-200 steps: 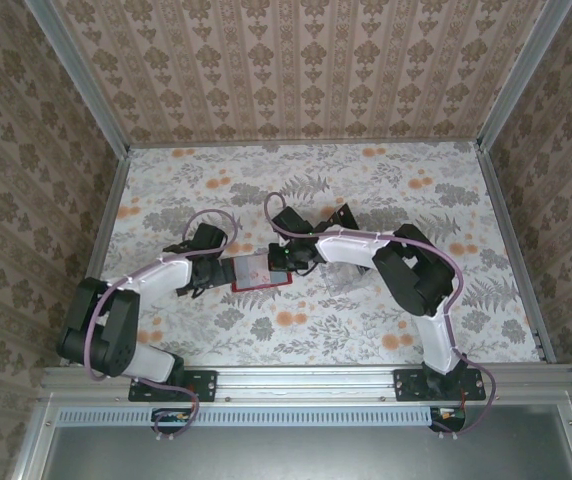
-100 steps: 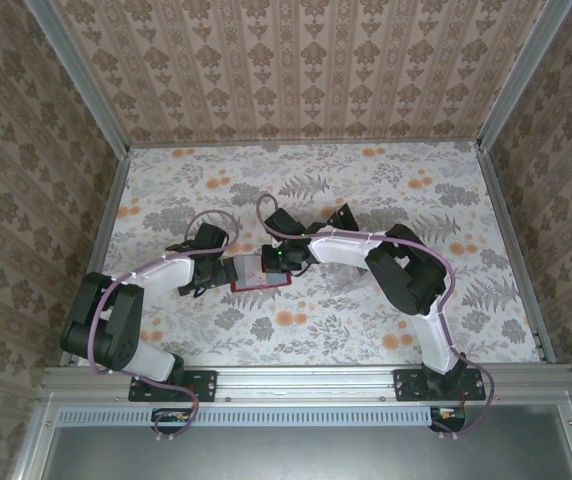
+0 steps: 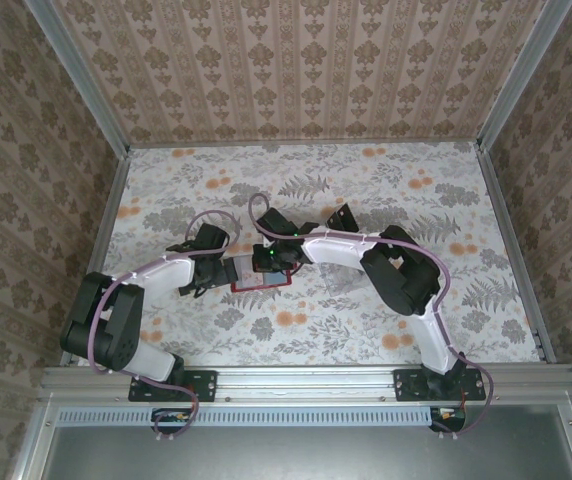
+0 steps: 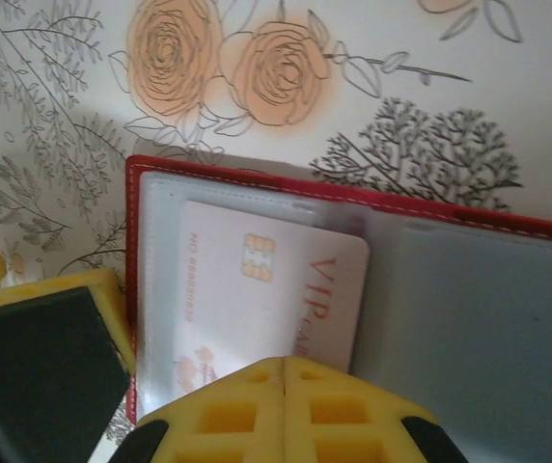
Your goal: Put the credit cards into the card holder
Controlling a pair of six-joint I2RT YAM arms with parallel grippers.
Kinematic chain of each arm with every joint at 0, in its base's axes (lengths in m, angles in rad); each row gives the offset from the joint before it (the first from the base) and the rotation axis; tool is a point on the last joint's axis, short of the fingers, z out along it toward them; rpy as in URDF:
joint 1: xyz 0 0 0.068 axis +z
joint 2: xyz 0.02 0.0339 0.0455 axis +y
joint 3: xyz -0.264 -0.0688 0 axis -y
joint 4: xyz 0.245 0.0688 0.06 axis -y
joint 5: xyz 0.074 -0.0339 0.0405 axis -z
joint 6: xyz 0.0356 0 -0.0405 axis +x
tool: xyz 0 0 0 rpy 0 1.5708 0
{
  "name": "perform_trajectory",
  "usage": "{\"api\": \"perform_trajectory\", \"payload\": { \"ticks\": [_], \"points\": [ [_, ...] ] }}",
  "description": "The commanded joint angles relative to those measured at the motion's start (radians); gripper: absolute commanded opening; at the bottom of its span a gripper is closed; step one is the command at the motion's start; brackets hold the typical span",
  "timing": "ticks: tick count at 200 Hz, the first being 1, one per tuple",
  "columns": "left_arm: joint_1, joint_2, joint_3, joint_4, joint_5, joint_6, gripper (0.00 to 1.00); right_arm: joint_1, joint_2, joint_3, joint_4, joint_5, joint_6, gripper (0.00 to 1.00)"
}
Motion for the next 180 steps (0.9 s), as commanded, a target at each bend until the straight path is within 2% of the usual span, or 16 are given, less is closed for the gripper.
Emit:
{"api": "perform_trajectory", "payload": {
  "ticks": [1, 74, 180],
  "points": [
    [-0.009, 0.036, -0.031, 0.039, 0.029, -0.005, 1.00, 0.008, 0.031, 0.039, -0.003, -0.030, 0.019, 0.02],
    [0.016, -0.060, -0.029, -0.023, -0.005, 0.009, 1.00, -0.015, -0.115, -0.053, -0.008, 0.035, -0.014, 0.04],
    [0.033, 0.001, -0.014, -0.010, -0.017, 0.019, 1.00, -0.020, -0.023, -0.019, -0.052, 0.057, -0.039, 0.03]
  ]
}}
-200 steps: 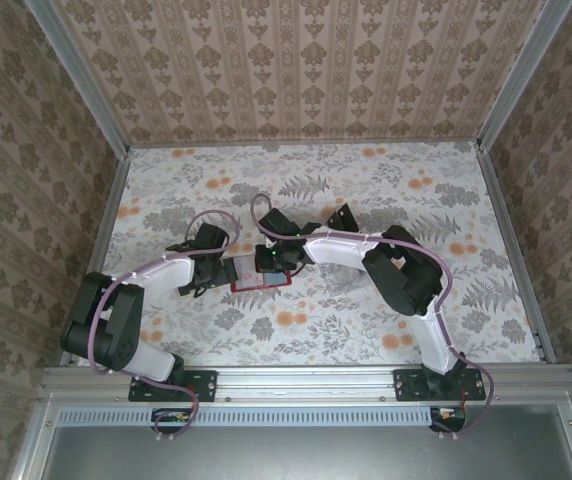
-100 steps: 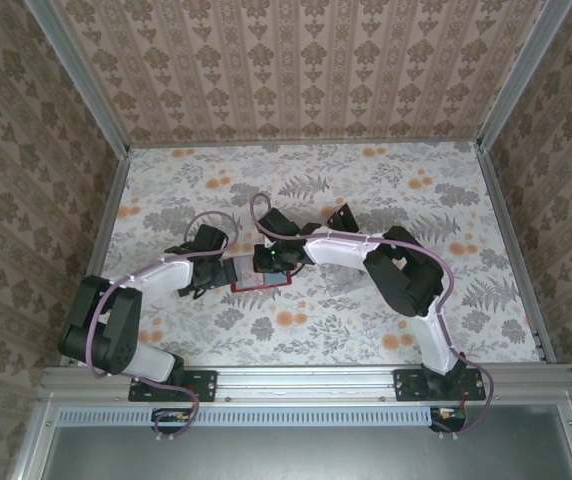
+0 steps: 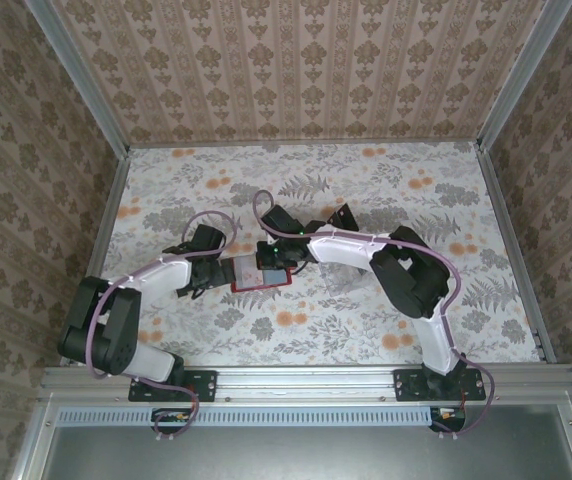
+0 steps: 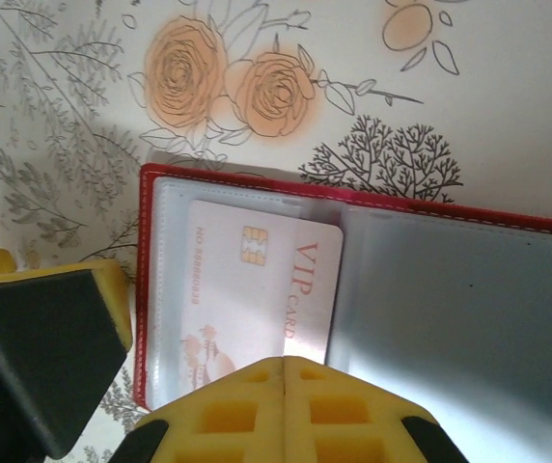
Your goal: Put the credit cards into the card holder
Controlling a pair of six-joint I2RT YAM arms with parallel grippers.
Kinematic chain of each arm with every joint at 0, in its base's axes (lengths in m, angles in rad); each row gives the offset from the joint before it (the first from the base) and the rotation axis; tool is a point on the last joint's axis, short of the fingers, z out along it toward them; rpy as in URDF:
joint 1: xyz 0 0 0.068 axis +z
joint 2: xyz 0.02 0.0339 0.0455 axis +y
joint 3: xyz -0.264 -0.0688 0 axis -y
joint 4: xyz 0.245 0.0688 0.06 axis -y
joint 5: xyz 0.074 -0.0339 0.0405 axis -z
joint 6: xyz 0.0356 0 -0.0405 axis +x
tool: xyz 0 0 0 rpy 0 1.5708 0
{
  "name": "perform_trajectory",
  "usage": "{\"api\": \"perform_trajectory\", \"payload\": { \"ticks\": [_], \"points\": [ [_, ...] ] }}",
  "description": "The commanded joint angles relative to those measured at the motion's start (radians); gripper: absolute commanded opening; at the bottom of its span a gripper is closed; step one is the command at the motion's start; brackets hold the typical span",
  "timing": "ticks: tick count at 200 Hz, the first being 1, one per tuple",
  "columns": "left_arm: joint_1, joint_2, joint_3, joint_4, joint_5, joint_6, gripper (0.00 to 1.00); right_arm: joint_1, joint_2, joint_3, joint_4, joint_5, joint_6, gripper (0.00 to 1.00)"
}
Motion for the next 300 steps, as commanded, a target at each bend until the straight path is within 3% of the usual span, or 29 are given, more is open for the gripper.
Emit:
{"api": "perform_trajectory", "payload": {
  "ticks": [1, 263, 300],
  "points": [
    [0.010, 0.026, 0.002, -0.010, -0.016, 0.019, 1.00, -0.005, 0.039, 0.027, -0.042, 0.020, -0.019, 0.03],
    [0.010, 0.041, 0.013, 0.011, 0.023, 0.025, 1.00, 0.014, 0.098, 0.057, 0.084, -0.138, 0.099, 0.02],
    [0.015, -0.032, 0.058, -0.046, 0.009, 0.039, 1.00, -0.005, 0.030, 0.027, 0.086, -0.126, 0.092, 0.12]
  ]
}}
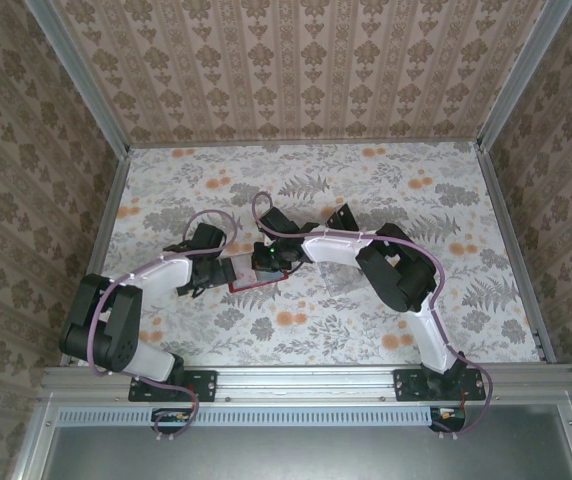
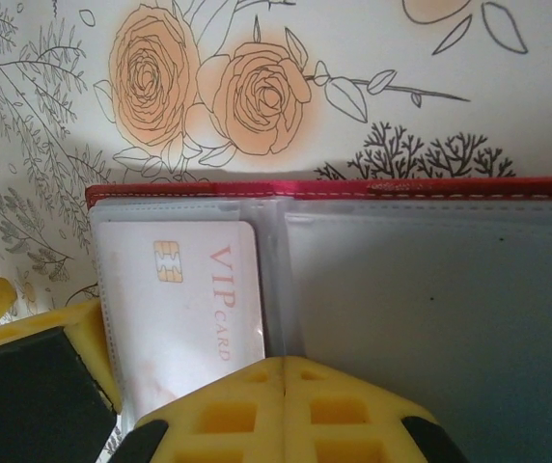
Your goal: Put the credit cards into the card holder
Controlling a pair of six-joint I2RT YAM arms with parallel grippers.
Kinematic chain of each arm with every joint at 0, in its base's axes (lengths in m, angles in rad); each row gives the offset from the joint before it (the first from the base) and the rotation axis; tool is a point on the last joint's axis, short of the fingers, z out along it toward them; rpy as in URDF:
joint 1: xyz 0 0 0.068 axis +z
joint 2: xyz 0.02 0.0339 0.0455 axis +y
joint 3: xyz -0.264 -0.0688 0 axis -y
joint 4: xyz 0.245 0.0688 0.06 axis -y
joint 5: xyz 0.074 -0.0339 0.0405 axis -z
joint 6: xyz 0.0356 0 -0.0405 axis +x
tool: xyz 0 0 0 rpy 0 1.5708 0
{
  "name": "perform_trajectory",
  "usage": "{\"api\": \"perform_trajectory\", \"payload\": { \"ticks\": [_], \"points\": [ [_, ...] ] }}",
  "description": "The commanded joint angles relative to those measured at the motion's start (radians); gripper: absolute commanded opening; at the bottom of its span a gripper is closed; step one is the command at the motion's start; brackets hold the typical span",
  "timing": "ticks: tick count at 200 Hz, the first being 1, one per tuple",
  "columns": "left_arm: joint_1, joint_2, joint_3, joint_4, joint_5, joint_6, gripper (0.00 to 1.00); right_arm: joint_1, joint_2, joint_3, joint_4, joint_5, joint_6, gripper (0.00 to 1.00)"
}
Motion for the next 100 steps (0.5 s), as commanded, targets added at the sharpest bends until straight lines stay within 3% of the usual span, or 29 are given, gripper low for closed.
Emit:
{"api": "perform_trajectory", "payload": {
  "ticks": [1, 35, 69, 100],
  "points": [
    [0.010, -0.045, 0.042, -0.037, 0.001, 0.023, 1.00, -0.001, -0.065, -0.014, 0.019, -0.037, 0.008, 0.12],
    [0.022, -0.122, 0.076, -0.090, -0.022, 0.023, 1.00, -0.011, -0.119, -0.033, -0.009, -0.007, -0.023, 0.22],
    [0.043, -0.160, 0.098, -0.109, -0.026, 0.026, 1.00, -0.019, -0.126, -0.047, -0.016, 0.003, -0.035, 0.22],
    [0.047, -0.167, 0.112, -0.115, -0.024, 0.029, 1.00, -0.018, -0.113, -0.045, 0.000, -0.001, -0.025, 0.15]
  ]
}}
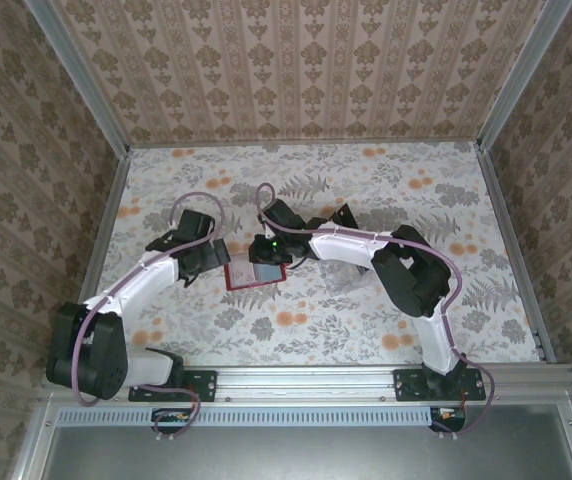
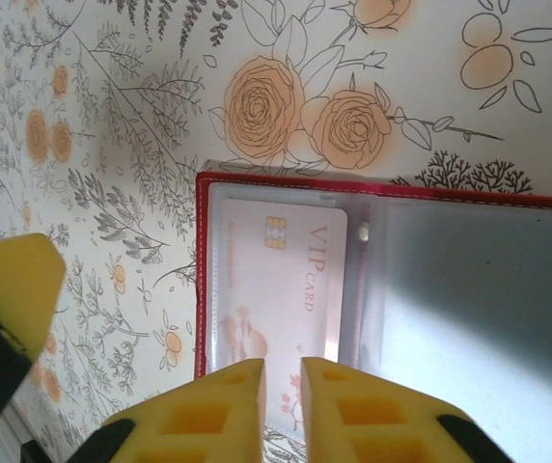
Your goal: Put the credit cards into the card holder
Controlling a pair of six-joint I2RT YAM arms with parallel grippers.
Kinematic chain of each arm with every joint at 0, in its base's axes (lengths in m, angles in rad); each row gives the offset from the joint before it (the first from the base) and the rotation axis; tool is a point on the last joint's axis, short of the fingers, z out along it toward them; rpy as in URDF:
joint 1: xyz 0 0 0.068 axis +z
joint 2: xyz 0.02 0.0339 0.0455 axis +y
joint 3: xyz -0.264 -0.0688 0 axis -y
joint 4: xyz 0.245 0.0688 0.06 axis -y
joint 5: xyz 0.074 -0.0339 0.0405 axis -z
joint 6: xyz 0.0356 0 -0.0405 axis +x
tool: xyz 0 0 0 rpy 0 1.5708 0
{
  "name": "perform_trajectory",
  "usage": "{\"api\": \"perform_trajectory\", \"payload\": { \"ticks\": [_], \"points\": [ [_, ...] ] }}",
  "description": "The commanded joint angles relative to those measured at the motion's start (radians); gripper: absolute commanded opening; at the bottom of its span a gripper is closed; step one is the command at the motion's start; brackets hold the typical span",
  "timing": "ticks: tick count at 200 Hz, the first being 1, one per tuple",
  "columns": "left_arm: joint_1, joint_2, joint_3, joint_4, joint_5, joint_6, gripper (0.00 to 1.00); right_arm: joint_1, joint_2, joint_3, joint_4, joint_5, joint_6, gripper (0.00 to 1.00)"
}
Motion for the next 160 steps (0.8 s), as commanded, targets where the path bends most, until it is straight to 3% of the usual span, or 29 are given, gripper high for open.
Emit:
{"api": "perform_trajectory", "payload": {
  "ticks": [1, 60, 160],
  "points": [
    [0.009, -0.015, 0.026, -0.046, -0.014, 0.023, 1.00, -0.005, -0.011, -0.014, -0.004, 0.003, -0.003, 0.15],
    [0.008, -0.001, 0.028, -0.033, -0.003, 0.025, 1.00, -0.002, 0.038, -0.001, -0.006, 0.004, -0.002, 0.06],
    [0.006, 0.013, 0.020, -0.017, 0.012, 0.020, 1.00, 0.026, 0.110, 0.046, -0.013, -0.008, 0.003, 0.05]
  ]
}}
